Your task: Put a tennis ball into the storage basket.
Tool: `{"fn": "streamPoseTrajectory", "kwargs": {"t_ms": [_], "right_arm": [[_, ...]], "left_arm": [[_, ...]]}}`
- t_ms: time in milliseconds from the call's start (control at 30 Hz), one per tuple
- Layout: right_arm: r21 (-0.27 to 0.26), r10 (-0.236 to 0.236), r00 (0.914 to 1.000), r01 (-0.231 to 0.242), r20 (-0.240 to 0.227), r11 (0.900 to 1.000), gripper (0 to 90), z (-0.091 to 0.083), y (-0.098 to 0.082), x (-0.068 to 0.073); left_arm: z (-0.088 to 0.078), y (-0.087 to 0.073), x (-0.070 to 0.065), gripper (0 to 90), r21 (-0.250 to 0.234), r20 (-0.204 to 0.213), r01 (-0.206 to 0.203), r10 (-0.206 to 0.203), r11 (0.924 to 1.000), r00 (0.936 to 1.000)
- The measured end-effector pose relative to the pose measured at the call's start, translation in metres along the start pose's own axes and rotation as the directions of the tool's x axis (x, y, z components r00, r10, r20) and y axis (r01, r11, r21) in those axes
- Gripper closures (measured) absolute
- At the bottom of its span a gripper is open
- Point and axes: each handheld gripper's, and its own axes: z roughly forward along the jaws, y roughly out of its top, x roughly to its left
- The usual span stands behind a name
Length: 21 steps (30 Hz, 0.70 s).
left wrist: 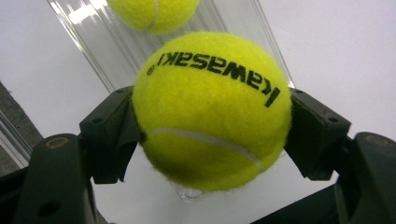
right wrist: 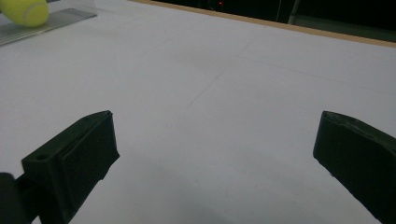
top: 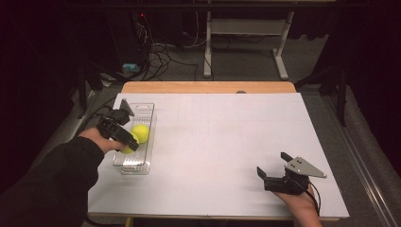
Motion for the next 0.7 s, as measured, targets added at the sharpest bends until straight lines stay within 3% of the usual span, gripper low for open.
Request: {"fn": "streamPoseTrajectory", "kwargs": {"t_ms": [333, 700], "right_arm": [[0.0, -0.007, 1.0, 0.007, -0.004, 1.0, 0.0, 0.0, 0.0, 0.002], [0.006, -0.012, 0.9999, 0.012, -0.006, 1.0, 0.0, 0.001, 0.0, 0.004]], "left_arm": [[0.028, 0.005, -0.001, 26.4, 0.037, 0.0, 0.004, -0.004, 0.9993, 1.0], [0.041, 0.007, -0.004, 26.2, 0.06, -0.011, -0.005, 0.005, 0.9982, 0.9999]]}}
